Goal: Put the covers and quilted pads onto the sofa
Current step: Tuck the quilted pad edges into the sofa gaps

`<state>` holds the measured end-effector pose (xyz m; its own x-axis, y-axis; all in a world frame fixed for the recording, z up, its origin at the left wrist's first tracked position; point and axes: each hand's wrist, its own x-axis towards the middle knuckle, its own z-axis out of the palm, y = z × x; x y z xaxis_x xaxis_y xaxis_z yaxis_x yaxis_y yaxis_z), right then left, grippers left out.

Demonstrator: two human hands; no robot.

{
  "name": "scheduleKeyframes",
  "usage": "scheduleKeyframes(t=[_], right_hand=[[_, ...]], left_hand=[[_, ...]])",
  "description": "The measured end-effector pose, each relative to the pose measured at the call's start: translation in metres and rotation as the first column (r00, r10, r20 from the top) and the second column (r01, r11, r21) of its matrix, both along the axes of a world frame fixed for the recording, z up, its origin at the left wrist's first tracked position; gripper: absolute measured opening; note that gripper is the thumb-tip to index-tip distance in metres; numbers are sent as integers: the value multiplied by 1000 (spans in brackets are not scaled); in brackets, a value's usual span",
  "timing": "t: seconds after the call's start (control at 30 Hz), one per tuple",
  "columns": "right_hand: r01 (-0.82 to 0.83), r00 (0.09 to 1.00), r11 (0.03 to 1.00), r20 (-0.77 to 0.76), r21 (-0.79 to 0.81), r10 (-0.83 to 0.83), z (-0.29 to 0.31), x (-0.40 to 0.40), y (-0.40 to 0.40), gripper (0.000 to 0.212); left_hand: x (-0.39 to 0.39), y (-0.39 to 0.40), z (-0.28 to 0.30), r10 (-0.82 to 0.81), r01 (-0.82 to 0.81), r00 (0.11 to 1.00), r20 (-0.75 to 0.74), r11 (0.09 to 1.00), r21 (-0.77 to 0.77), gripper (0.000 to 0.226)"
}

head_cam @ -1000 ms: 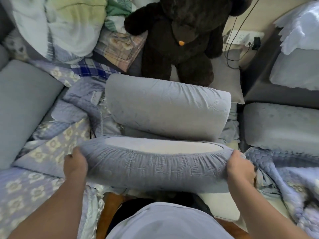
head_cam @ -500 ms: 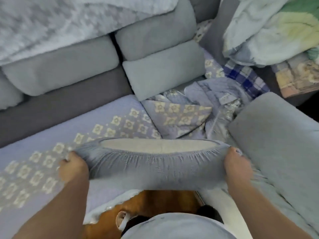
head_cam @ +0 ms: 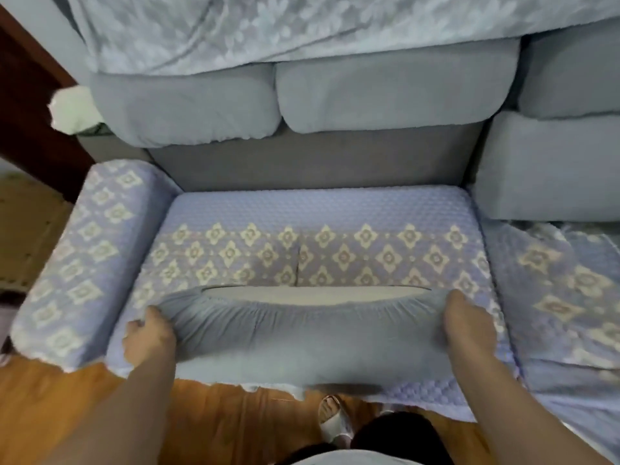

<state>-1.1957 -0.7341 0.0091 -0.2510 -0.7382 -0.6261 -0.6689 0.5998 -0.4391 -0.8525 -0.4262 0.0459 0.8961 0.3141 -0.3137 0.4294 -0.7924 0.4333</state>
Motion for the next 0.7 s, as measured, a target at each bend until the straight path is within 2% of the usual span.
scheduleKeyframes(t=[0.13, 0.23, 0.33, 0.4, 0.53, 0.7], right_hand=[[-170, 984, 985, 57, -16, 171, -7, 83, -16, 70], [-221, 972, 975, 74, -25, 222, 0, 133, -14, 70], [-248, 963, 966, 87, -79, 254, 11, 189, -10, 70], [-234, 965, 968, 98, -96, 243, 7, 230, -8, 70], [-154, 982, 982, 95, -112, 165, -8, 323, -8, 71], [-41, 997, 989, 53, -143, 49, -21, 443, -23, 67]], left_hand=[[41, 33, -2, 175, -173, 984, 30, 984, -44, 71], [72, 47, 21, 183, -182, 981, 61, 983, -29, 64], [120, 57, 35, 197, -191, 977, 87, 979, -71, 72], [163, 58, 36, 175, -172, 979, 102, 984, -36, 73], [268, 44, 18, 182, -176, 978, 100, 982, -69, 65], [432, -7, -15, 50, -44, 996, 76, 996, -81, 68]])
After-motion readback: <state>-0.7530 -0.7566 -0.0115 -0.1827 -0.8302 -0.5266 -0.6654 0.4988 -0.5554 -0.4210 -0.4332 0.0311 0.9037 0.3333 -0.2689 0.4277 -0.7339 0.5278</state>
